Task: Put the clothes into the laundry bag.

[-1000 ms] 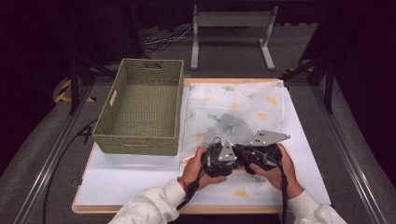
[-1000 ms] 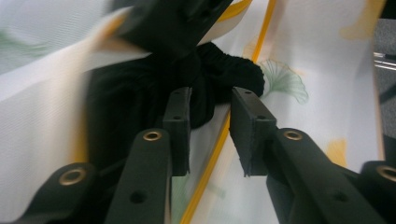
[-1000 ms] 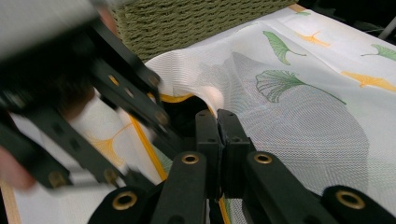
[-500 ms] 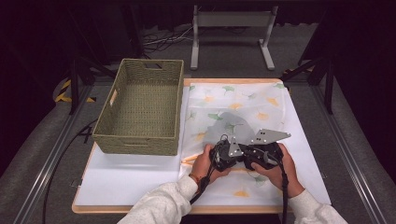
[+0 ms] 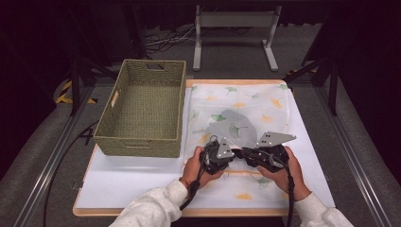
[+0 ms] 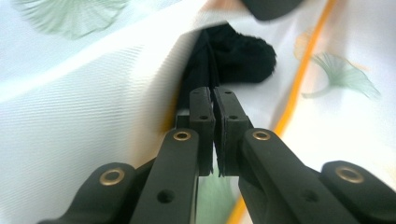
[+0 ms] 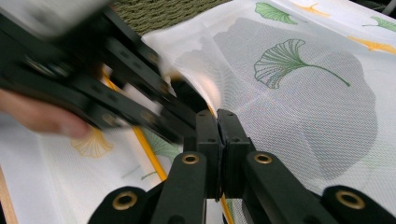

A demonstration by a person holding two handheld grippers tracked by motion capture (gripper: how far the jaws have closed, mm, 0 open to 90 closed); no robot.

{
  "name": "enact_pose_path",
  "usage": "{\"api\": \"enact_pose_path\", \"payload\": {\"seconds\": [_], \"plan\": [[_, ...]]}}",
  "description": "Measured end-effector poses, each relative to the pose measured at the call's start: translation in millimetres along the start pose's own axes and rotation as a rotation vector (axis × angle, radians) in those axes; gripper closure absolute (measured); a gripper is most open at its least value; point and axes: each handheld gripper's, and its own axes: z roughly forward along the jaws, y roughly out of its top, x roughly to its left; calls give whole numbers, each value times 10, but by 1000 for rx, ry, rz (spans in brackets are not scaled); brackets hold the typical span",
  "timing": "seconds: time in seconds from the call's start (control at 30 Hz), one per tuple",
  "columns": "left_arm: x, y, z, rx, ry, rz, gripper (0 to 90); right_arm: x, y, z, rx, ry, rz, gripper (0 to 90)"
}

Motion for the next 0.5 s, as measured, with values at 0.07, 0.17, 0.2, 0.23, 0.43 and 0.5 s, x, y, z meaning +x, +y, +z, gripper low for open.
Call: {"api": "enact_pose_path", "payload": {"seconds": [0.07,0.17,0.2,0.23,0.43,0.5], "plan": [[15,-29,-85,-4,0,-4,868,5,0,-7,0,0,-4,890],[48,-102,-300,-18,5,-5,868,25,2,-19,5,-1,-12,889],[63,-125,-372,-22,5,-3,868,29,1,-19,7,-2,-16,889],[76,-149,-446,-24,5,0,868,31,0,-19,10,-2,-20,888],[198,-393,-921,-58,57,-38,861,41,-16,-13,45,21,-33,883],[236,-517,-1034,-61,77,-62,860,45,-31,-15,56,25,-40,879]]}}
